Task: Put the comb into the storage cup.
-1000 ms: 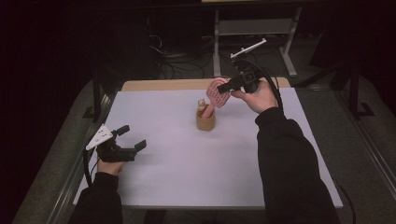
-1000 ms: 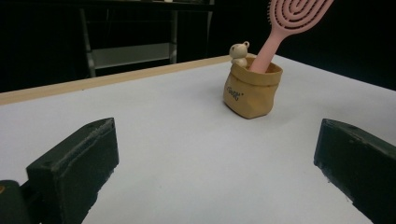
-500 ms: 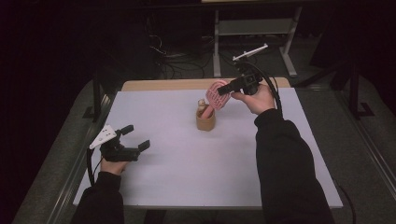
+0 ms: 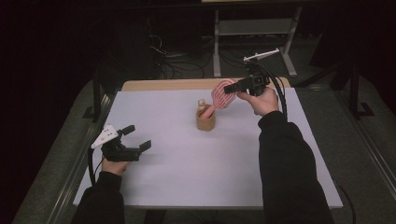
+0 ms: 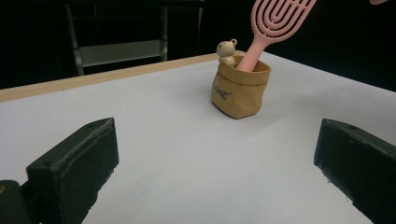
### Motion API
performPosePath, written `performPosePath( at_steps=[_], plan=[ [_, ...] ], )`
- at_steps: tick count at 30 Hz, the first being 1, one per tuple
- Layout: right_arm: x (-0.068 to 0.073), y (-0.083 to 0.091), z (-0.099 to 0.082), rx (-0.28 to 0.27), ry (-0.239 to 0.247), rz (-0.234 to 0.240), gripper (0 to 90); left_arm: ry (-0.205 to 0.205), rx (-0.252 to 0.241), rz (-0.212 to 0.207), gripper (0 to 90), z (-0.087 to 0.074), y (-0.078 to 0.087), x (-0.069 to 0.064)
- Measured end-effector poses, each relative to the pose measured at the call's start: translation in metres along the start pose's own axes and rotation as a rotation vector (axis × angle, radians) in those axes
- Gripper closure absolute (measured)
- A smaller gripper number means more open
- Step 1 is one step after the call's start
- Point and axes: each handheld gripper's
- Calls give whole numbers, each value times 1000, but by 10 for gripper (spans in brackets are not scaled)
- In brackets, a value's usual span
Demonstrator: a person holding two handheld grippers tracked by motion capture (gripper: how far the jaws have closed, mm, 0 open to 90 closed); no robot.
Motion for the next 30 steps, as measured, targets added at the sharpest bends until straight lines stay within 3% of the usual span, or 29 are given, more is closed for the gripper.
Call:
performPosePath(
  at_steps=[10,16,19,27,30],
  plan=[
    [-5,1,-6,-15,-7,-7,558,-2,4,-2,0,0,-1,-1],
    [-6,2,-8,-5,21,3,381,-2,9,-4,0,0,-1,-2],
    [-6,5,-11,-38,39,33,273,-5,8,-10,0,0,-1,-4],
    [-9,14,-17,-91,78,26,8,-10,22,-19,0,0,-3,-7],
    [-12,15,-20,-85,83,22,0,-11,24,-20,0,0,-3,-7]
  ],
)
Point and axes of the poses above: each handheld gripper's, and its own axes: y roughly backward along the jaws, z roughly out of its top, x roughly to its left, and after that the axes turned 7 degrees about -z, right-handed
